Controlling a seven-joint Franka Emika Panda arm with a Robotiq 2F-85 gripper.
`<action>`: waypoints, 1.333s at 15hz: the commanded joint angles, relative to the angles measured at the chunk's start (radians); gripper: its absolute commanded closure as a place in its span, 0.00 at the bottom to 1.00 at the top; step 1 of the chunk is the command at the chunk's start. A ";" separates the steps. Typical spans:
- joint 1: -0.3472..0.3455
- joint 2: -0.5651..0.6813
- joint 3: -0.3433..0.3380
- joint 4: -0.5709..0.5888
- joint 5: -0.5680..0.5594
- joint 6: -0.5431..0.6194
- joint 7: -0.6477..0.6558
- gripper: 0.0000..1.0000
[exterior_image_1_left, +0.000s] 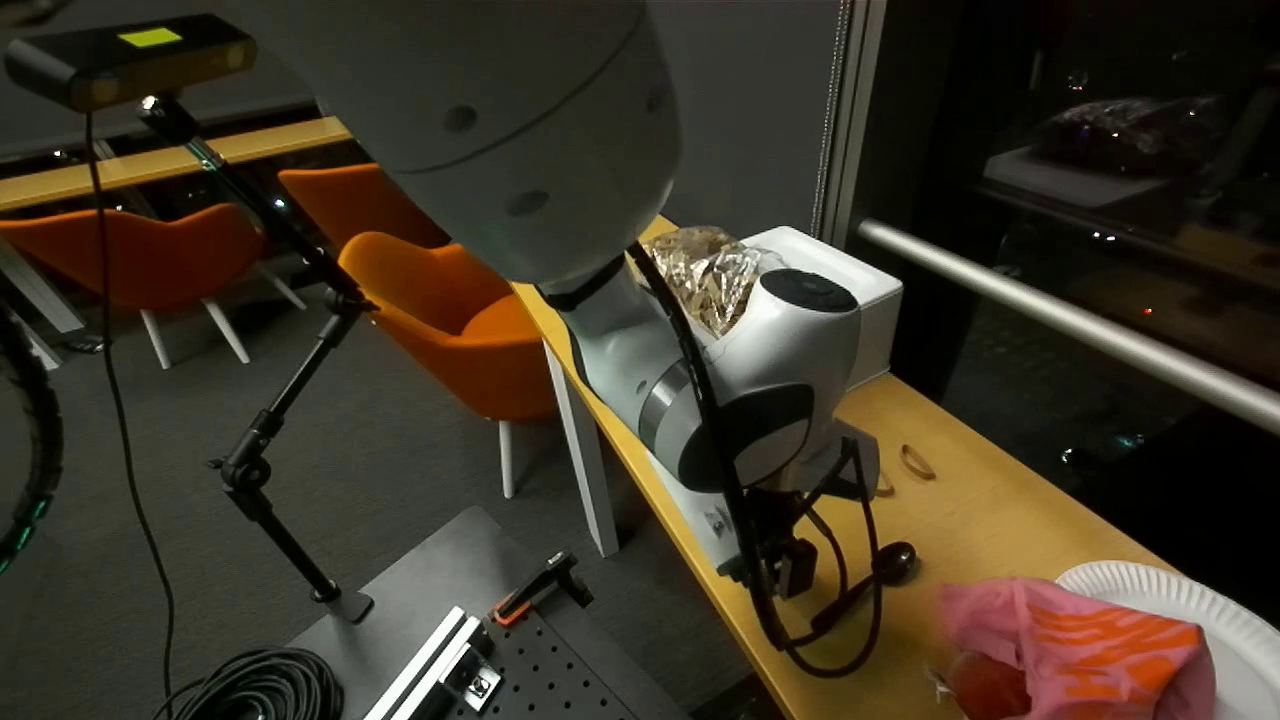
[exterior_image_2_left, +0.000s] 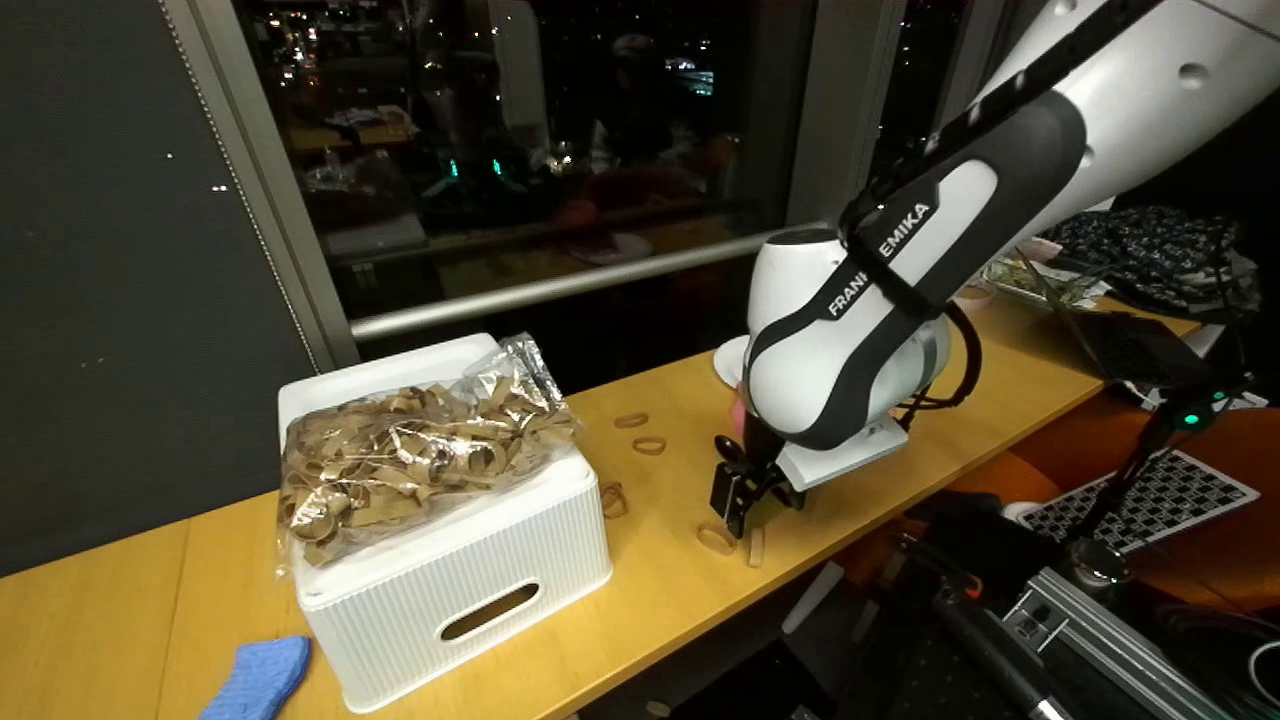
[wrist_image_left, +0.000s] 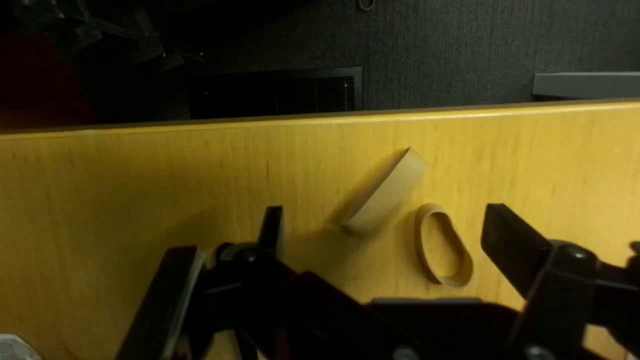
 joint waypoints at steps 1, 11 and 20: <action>0.063 0.047 -0.066 0.026 -0.057 0.038 0.164 0.00; 0.107 0.126 -0.077 0.079 -0.044 0.055 0.259 0.00; 0.123 0.158 -0.076 0.115 -0.040 0.105 0.244 0.42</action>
